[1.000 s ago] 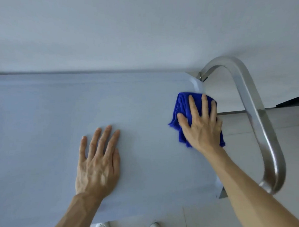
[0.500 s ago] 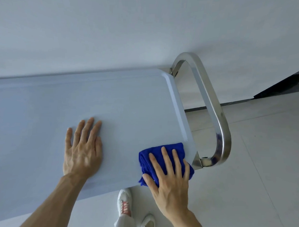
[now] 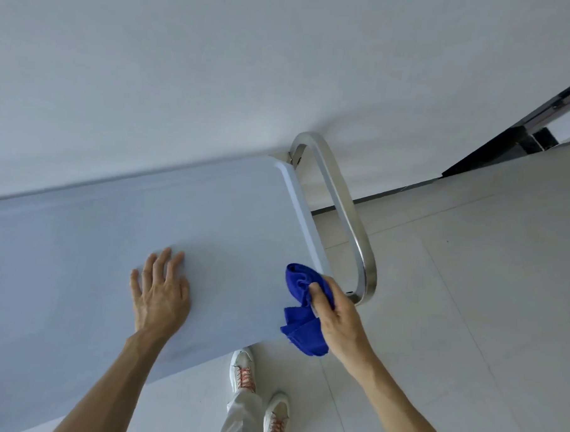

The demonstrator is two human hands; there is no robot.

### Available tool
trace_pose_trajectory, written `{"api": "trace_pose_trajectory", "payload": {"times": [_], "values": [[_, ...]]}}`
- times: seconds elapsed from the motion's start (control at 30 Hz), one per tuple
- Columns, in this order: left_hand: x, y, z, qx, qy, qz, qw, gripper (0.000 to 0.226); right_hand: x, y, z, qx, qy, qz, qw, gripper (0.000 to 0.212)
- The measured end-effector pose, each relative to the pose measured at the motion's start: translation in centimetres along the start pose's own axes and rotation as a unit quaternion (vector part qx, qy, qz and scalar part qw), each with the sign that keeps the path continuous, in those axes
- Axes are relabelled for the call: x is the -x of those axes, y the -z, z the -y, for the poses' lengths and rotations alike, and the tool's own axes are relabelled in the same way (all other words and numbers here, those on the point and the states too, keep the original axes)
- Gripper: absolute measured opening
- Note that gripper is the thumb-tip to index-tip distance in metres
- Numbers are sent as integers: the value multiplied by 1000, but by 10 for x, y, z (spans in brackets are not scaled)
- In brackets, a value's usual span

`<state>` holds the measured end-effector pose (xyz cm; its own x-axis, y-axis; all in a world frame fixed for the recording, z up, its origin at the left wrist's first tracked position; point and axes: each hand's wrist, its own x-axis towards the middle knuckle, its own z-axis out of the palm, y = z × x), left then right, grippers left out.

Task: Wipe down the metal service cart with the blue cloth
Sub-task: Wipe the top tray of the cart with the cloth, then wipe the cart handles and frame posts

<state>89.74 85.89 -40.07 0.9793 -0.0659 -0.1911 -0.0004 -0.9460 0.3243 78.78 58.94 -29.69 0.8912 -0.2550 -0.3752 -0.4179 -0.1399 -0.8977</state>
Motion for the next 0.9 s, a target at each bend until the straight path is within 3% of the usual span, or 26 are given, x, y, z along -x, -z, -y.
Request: {"api": "trace_pose_trajectory", "payload": {"times": [0.07, 0.17, 0.23, 0.3, 0.37, 0.43, 0.5, 0.63, 0.77, 0.9], "values": [[-5, 10, -16, 14, 8, 12, 1000, 47, 14, 18, 28, -24, 33, -34, 999, 22], [-12, 22, -55, 29, -55, 47, 997, 38, 20, 45, 67, 12, 126, -116, 985, 31], [-16, 27, -87, 50, -113, 94, 988, 40, 7, 60, 81, 113, 196, -171, 959, 33], [-18, 31, -121, 97, -168, 136, 971, 42, -14, 69, 80, 287, 228, -214, 905, 37], [-18, 37, -153, 169, -194, 173, 951, 39, -31, 68, 63, 444, 188, -170, 860, 39], [-20, 45, -179, 237, -186, 197, 933, 35, -38, 60, 37, 486, 132, -96, 859, 44], [-26, 54, -194, 261, -184, 196, 927, 33, -40, 56, 17, 487, 124, -107, 858, 51], [-55, 69, -187, 177, -205, 159, 950, 39, -50, 59, 18, 491, 125, -129, 852, 67], [-74, 67, -160, -31, -139, 232, 962, 60, -79, 64, 37, 508, 104, -100, 849, 70], [-74, 50, -162, -72, -127, 280, 949, 70, -129, 59, 65, 512, 100, -70, 850, 75]]}}
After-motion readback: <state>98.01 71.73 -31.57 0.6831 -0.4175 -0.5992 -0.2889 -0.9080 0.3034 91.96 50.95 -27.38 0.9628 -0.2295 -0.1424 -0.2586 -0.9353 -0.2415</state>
